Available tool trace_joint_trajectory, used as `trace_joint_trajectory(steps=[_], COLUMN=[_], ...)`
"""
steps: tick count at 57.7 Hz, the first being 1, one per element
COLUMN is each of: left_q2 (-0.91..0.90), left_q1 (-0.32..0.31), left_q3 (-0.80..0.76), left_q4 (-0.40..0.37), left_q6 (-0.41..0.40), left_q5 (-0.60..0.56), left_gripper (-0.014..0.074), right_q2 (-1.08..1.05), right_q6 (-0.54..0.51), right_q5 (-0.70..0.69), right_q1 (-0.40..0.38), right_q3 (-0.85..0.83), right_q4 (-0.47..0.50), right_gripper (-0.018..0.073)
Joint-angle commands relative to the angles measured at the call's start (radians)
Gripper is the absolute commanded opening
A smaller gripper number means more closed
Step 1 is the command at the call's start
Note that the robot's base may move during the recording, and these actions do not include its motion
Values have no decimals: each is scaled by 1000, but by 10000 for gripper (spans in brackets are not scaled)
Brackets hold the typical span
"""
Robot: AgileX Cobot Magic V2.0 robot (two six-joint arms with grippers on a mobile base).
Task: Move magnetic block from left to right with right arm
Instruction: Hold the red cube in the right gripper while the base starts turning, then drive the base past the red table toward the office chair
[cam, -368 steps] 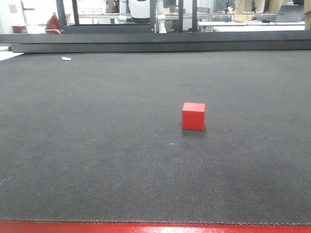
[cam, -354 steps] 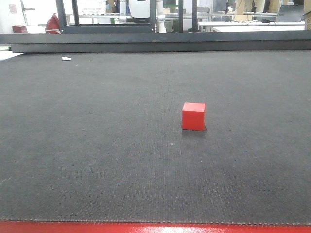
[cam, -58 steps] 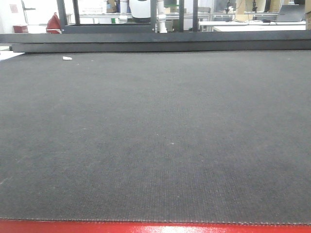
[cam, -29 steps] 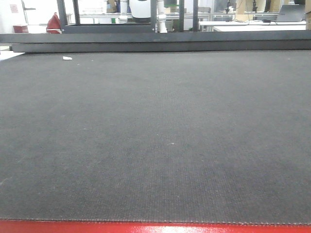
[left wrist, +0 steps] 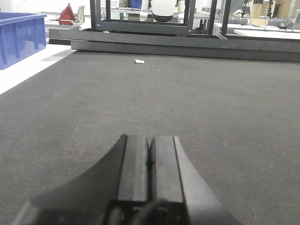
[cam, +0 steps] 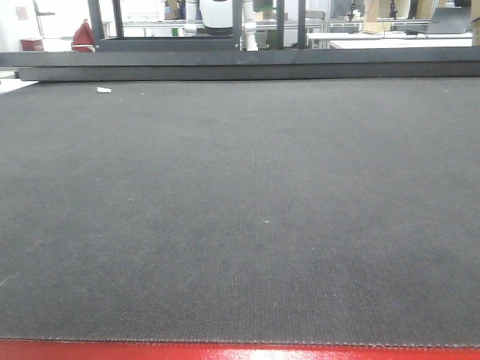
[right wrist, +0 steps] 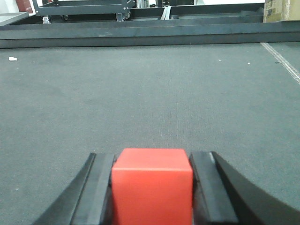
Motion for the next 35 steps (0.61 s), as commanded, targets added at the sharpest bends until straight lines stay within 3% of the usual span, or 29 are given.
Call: trace_joint_trajectory(steps=[1, 35], left_q2=[-12, -12], left_q1=[-1, -1], left_q3=[8, 8], left_q4=[-5, -5], left_q6=[-6, -6], left_q5=[-83, -83], left_gripper=[-126, -126], right_q2=[14, 14], right_q6=[-8, -8], right_q5=[-84, -84], right_q1=[0, 0], right_q3=[-30, -25], right_q4=[-21, -21], right_gripper=[234, 234])
